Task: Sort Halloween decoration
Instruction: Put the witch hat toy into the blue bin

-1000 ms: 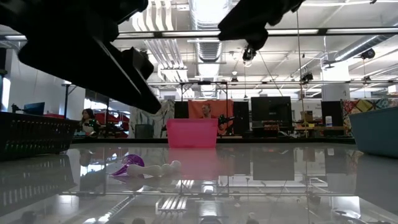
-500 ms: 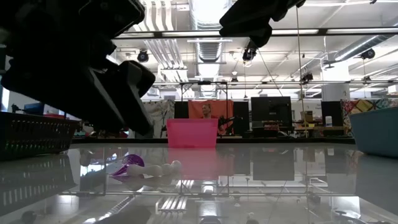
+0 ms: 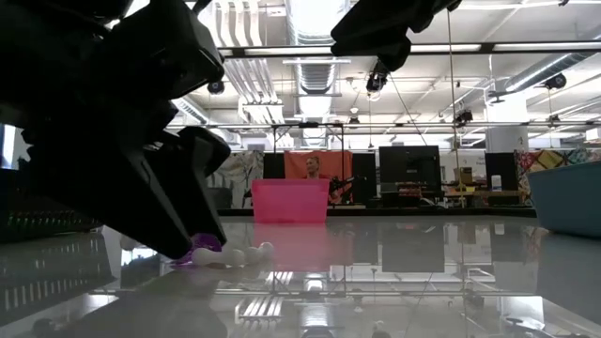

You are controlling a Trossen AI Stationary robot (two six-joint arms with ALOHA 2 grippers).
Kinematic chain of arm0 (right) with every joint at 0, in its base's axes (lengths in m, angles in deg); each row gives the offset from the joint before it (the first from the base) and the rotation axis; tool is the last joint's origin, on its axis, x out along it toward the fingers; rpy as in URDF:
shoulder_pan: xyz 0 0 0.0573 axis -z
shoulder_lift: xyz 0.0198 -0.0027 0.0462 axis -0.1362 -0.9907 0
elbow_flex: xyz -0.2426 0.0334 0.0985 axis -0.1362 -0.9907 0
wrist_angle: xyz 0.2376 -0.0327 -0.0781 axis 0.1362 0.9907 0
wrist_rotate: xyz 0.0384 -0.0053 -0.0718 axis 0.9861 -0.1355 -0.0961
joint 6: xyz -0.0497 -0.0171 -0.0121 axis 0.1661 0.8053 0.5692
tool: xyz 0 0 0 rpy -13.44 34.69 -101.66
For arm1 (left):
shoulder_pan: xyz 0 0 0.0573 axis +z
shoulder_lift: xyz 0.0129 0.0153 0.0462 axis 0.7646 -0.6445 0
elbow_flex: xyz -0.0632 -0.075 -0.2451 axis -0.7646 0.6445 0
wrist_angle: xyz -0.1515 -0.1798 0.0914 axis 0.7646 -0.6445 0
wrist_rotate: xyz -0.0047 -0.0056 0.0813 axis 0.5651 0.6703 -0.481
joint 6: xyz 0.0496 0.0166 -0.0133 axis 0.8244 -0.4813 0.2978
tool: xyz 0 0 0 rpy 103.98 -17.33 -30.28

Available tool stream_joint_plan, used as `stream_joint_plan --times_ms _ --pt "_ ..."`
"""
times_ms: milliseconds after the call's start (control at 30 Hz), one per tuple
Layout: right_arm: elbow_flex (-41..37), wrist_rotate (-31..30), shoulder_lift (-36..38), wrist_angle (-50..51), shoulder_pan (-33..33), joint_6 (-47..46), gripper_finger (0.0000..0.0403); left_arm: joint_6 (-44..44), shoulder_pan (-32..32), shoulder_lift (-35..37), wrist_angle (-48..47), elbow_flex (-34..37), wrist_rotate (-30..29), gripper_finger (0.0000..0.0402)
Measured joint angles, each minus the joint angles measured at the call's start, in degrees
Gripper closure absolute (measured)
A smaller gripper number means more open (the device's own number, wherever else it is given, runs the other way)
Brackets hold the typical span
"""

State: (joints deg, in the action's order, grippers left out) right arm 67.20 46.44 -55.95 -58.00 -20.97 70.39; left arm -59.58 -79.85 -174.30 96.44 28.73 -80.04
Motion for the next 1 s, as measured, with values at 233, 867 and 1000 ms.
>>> stream_joint_plan --times_ms 233,867,1000 --pt "0.0 -0.1 0.0 0.0 -0.2 0.2 0.0291 -0.2 0.0 0.0 -0.1 0.0 0.0 0.0301" --pt "-1.6 -0.5 0.0 -0.4 -2.4 0.4 0.0291 -1.1 0.0 2.6 -1.8 0.0 -3.7 0.0400" --pt "-3.2 -0.5 0.0 -1.7 -2.9 0.4 0.0291 0.8 0.0 4.5 -3.3 0.1 -6.9 0.0401"
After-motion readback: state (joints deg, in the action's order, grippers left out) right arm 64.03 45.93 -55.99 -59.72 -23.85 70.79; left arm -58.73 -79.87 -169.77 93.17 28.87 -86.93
